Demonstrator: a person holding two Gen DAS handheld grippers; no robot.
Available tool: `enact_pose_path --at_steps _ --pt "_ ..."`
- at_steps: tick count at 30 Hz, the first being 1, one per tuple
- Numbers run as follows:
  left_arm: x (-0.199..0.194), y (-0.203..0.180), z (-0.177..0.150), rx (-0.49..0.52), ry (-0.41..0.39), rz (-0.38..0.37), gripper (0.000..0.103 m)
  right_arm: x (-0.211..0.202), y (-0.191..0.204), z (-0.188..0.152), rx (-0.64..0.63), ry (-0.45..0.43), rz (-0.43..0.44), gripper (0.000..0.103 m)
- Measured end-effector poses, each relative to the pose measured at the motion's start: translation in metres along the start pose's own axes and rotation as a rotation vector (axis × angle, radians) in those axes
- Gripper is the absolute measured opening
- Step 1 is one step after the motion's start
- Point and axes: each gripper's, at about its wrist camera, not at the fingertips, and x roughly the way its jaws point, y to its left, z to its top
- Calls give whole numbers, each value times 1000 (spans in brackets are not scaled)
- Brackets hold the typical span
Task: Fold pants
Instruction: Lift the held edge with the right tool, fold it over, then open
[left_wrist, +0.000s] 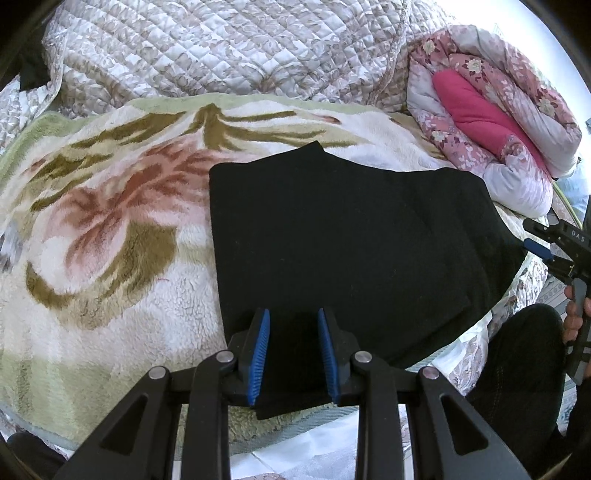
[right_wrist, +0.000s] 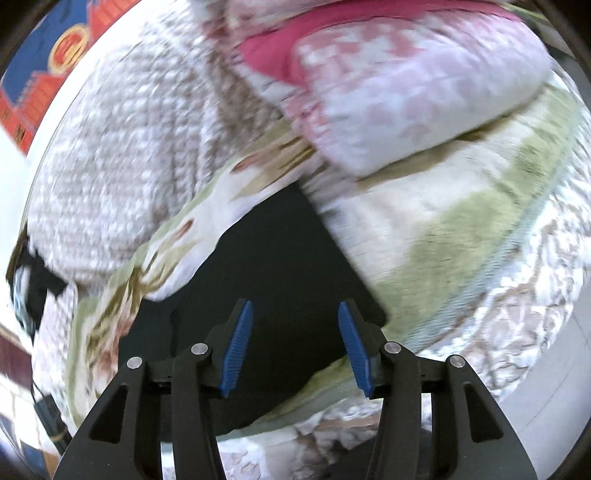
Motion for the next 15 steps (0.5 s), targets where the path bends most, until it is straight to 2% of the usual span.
enact_pose_path --at_steps 2,6,10,13,15 --pt "-2 -2 1 1 -4 -8 29 -3 -11 4 54 -18 2 50" --pt "-4 -8 4 17 -9 -17 30 -4 -30 14 133 -37 23 59" --pt "-2 -13 6 29 1 -19 30 11 -45 20 225 34 18 59" --pt "-2 -17 6 36 2 -21 30 30 -53 15 296 148 30 60" --pt "-1 -18 6 39 6 -21 29 31 -56 13 327 156 36 60"
